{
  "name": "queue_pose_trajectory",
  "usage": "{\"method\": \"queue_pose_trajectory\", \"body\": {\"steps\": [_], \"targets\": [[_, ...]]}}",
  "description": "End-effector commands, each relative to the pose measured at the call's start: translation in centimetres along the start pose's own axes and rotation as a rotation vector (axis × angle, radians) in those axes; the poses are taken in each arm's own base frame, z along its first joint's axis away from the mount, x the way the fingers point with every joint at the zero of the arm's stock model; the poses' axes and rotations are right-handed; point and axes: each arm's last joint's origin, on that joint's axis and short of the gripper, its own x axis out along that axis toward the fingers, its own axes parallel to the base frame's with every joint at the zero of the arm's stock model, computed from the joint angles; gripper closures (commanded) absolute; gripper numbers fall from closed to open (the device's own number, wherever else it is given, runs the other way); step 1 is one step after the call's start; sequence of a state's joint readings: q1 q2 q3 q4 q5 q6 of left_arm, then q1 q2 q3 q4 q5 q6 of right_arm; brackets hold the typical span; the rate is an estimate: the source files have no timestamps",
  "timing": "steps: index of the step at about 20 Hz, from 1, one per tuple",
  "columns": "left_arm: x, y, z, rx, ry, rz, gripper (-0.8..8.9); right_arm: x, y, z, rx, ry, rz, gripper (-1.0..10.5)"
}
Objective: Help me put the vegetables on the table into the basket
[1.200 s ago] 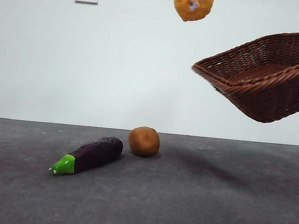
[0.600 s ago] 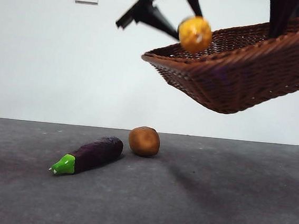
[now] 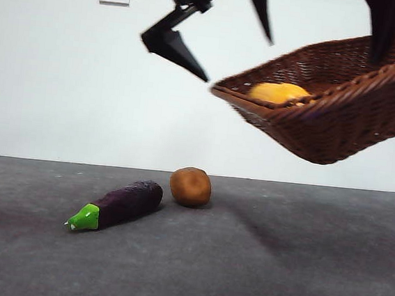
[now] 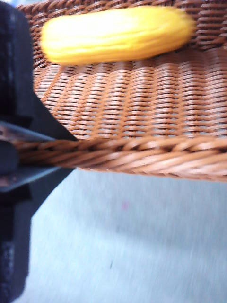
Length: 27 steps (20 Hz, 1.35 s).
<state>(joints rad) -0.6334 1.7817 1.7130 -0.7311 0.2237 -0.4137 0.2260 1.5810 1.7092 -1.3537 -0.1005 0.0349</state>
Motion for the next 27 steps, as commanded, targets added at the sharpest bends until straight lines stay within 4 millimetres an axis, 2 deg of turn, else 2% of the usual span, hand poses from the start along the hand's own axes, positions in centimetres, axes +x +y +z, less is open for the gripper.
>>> {"method": "queue_pose_trajectory", "body": {"steps": [1,6,9,12,16,18,21,27], "targets": [[-0.5,1.7,0.3,0.017,-0.007,0.096,2.26,-0.2,-1.9,-0.1,0.071,0.011,-0.026,9.6],[0.9,5.2,1.2,-0.073,-0.003,0.159,2.29,-0.6,-5.5,-0.3,0.161,0.001,-0.067,9.6],[3.3,7.2,1.1,-0.106,0.048,0.193,2.29,-0.8,-6.7,-0.5,0.193,-0.002,-0.08,9.6],[6.2,9.0,1.5,-0.129,0.09,0.213,2.29,-0.9,-6.9,-0.6,0.189,-0.002,-0.083,9.6],[8.6,9.4,3.6,-0.116,0.102,0.218,2.29,-0.8,-6.9,-0.6,0.187,-0.001,-0.082,9.6],[10.1,9.7,4.0,-0.119,0.149,0.23,2.29,-0.8,-6.9,-0.6,0.187,-0.001,-0.081,9.6],[12.0,10.5,3.7,-0.134,0.199,0.255,2.29,-0.8,-6.9,-0.6,0.182,0.0,-0.081,9.6],[13.9,11.6,2.9,-0.137,0.221,0.317,2.29,-0.8,-6.8,-0.6,0.168,0.0,-0.061,9.6]]}}
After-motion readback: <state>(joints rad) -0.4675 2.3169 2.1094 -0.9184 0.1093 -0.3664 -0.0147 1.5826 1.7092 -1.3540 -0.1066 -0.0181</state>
